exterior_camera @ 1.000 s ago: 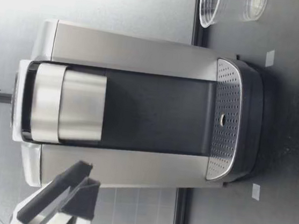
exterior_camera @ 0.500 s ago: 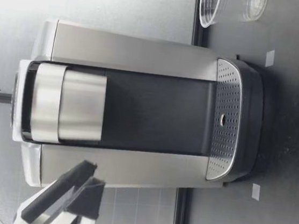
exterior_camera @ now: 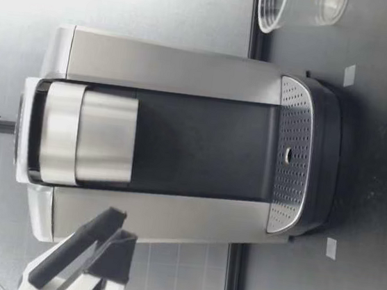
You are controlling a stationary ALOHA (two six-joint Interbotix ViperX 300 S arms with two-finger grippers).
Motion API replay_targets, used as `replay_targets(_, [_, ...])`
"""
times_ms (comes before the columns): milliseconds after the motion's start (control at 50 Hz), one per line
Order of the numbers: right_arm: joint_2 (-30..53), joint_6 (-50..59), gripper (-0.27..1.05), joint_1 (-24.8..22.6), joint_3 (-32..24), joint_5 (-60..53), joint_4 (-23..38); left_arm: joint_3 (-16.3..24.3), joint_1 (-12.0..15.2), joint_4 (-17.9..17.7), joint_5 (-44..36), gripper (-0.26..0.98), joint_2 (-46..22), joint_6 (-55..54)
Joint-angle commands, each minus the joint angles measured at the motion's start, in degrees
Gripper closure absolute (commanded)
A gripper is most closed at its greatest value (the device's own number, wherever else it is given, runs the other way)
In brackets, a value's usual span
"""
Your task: Place the coffee capsule inside the capsule container, then place the cup onto the center of the cup tray, then push the 'Hot Water' and 'Travel Mug' buttons.
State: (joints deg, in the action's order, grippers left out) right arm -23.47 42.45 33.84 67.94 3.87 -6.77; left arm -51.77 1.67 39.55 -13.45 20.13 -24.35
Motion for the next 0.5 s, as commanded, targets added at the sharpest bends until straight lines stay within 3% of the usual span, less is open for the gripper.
replay_targets(0, [-1.0, 0.0, 0.56, 0.2, -1.3, -0.2, 0.1, 0.8, 0.0, -0.1, -0.4, 0.27, 0.4, 0.1])
replay_targets(480, [-2.7, 8.8, 0.66, -9.0, -4.7, -5.0, -0.9, 0.9, 0.1, -0.1, -0.4, 0.27, 0.4, 0.1])
